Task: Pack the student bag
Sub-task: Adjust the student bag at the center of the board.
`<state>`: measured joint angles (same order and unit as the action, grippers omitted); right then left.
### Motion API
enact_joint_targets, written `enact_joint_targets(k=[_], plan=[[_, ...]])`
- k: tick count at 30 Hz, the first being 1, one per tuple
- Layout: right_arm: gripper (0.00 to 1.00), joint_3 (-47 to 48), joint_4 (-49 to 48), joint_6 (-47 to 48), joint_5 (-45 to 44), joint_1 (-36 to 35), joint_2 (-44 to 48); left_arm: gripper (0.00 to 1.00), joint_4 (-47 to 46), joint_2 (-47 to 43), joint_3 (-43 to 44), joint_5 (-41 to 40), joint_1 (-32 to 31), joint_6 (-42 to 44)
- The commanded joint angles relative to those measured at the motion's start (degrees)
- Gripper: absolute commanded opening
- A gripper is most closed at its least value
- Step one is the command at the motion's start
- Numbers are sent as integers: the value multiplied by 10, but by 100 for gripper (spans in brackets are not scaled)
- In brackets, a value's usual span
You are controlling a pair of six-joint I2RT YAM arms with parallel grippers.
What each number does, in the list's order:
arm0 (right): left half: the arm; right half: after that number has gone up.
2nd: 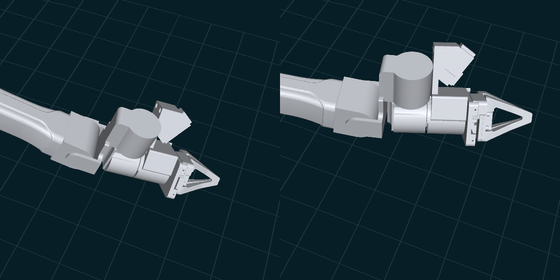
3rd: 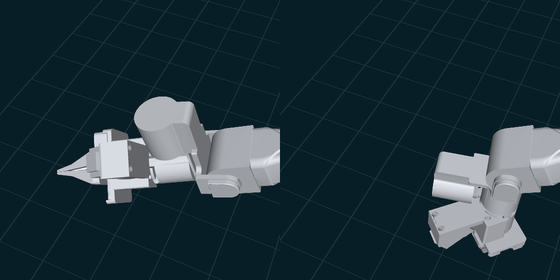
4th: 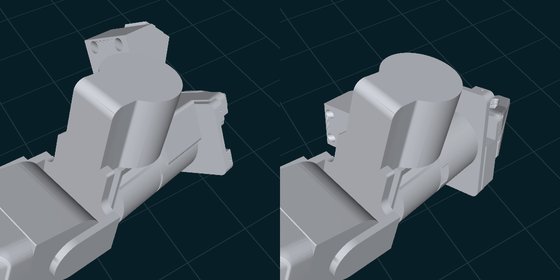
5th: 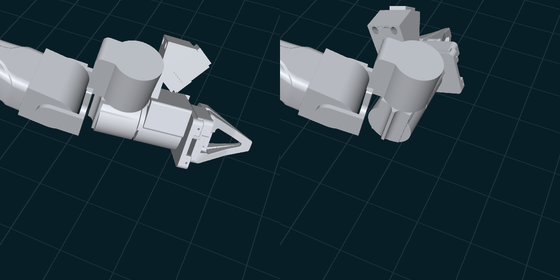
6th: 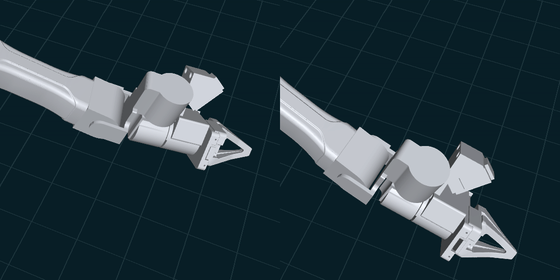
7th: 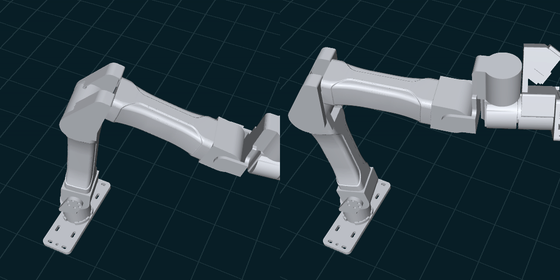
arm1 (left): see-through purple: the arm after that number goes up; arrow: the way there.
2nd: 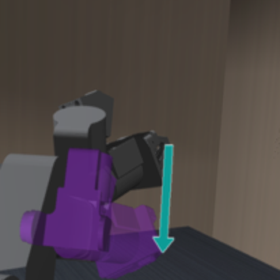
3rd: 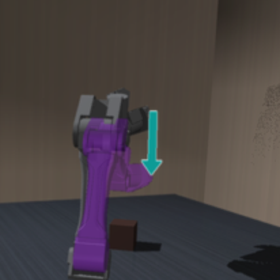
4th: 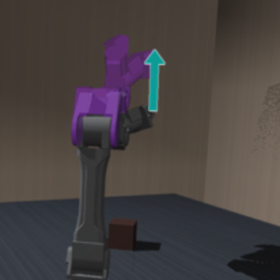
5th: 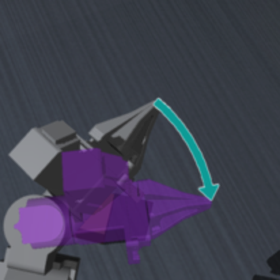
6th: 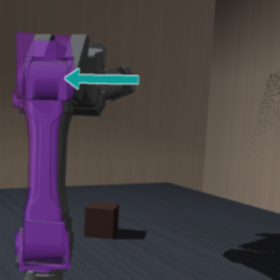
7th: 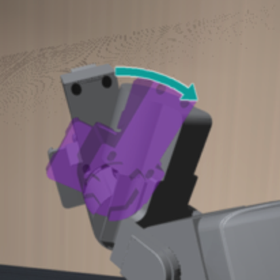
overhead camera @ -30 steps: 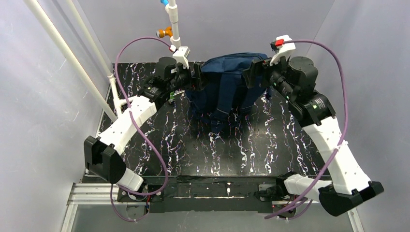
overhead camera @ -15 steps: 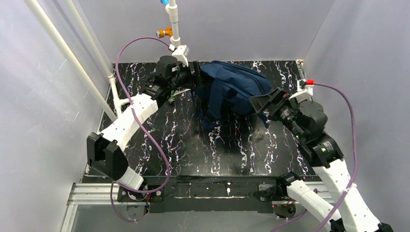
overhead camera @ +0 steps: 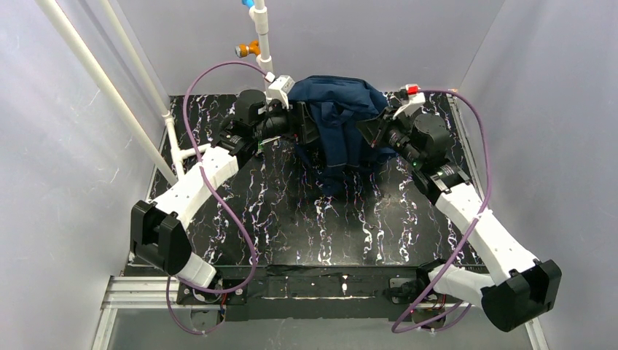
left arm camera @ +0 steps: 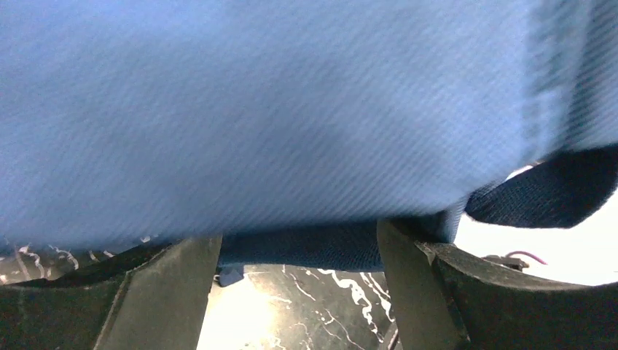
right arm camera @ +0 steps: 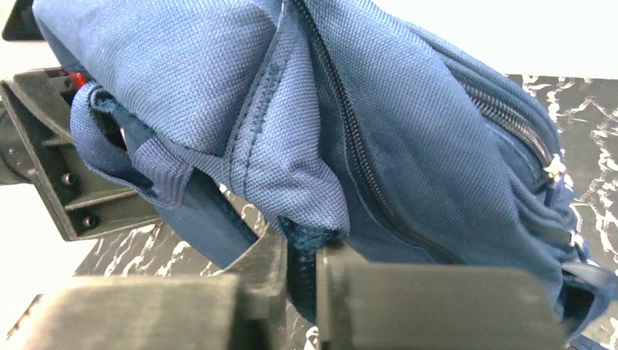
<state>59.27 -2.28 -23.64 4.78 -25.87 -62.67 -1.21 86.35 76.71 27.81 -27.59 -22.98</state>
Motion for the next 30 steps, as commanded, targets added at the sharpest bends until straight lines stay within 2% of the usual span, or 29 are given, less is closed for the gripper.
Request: enact_joint_targets(k=[1, 5, 9, 11, 13, 16, 20, 23, 25, 27, 29, 30], plan=[[1, 11, -112, 44, 144, -8, -13, 76, -55, -17, 18, 117, -9, 0], [1, 53, -219, -44, 210, -11, -19, 72, -96, -29, 44, 107, -9, -16], [1, 170, -336, -182, 230, -17, -63, 74, -93, -53, 99, 62, -10, -9], [1, 267, -344, -209, 234, -22, -104, 78, -83, -59, 121, 29, -8, -9], [1, 324, -323, -200, 215, -23, -134, 79, -67, -58, 144, 21, -6, -2], [1, 347, -293, -176, 198, -23, -161, 82, -34, -55, 161, -7, -3, -1], [1, 246, -276, -145, 178, -23, -130, 84, 83, -57, 157, -39, -1, 30], [1, 166, -278, -114, 138, -23, -91, 84, 65, -80, 89, -39, 1, 32], [1, 191, -257, -94, 116, -22, -101, 85, 84, -83, 73, -49, 2, 38], [1, 253, -215, -59, 129, -22, -133, 85, 140, -73, 92, -79, 3, 47], [1, 274, -185, -50, 149, -22, -150, 86, 184, -79, 92, -89, 3, 67], [8, 249, -176, -48, 164, -22, -146, 87, 190, -91, 75, -91, 2, 76]])
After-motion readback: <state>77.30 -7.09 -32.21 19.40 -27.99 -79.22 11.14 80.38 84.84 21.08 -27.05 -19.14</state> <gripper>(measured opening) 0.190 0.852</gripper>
